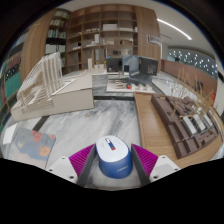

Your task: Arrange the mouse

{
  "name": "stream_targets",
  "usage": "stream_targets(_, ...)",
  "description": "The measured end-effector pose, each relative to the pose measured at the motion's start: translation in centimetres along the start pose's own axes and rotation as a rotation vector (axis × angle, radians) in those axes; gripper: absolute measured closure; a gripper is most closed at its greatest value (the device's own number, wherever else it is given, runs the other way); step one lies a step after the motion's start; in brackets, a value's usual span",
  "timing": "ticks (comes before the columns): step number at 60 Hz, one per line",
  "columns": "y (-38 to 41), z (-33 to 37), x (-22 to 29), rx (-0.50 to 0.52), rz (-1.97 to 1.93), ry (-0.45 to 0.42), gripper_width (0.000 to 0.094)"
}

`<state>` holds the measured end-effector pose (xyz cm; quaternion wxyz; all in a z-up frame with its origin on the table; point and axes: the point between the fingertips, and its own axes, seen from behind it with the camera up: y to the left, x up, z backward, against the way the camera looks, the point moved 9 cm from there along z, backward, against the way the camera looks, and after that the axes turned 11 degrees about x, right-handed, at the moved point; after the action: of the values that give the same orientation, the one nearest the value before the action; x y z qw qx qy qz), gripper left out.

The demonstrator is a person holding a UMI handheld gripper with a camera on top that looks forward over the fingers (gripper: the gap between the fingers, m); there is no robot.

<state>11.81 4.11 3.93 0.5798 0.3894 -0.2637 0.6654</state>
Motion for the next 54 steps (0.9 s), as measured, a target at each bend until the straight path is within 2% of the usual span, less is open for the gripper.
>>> stream_targets(3, -0.5, -0.5, 0.5, -0.002, -0.044, -0.008, 0.0277)
stream_targets(6, -0.5, -0.9, 0.6, 0.002, -0.029, -0.002, 0.0321)
stream_targets(13, -0.2, -0.9, 0.5, -0.036, -0.040, 0.002, 0.0361)
stream_targets(20, 0.2, -0.3, 0.6, -0.093, -0.078, 0.029, 0.0501)
stream_targets(29, 8.1, 5.1, 5.8, -0.052, -0.065, -0.155, 0.0517)
stream_targets(36, 18.6, 7.8, 6.3, -0.028, -0.010, -0.219, 0.0519)
stream_targets(42, 26.4, 5.8, 2.5, 0.025, -0.039, -0.165, 0.0520)
stream_targets(47, 29.8, 2.7, -1.1, 0.056, -0.068, -0.051, 0.0522)
stream_targets(54, 30.5, 0.8, -3.1, -0.017, -0.032, -0.014, 0.0522)
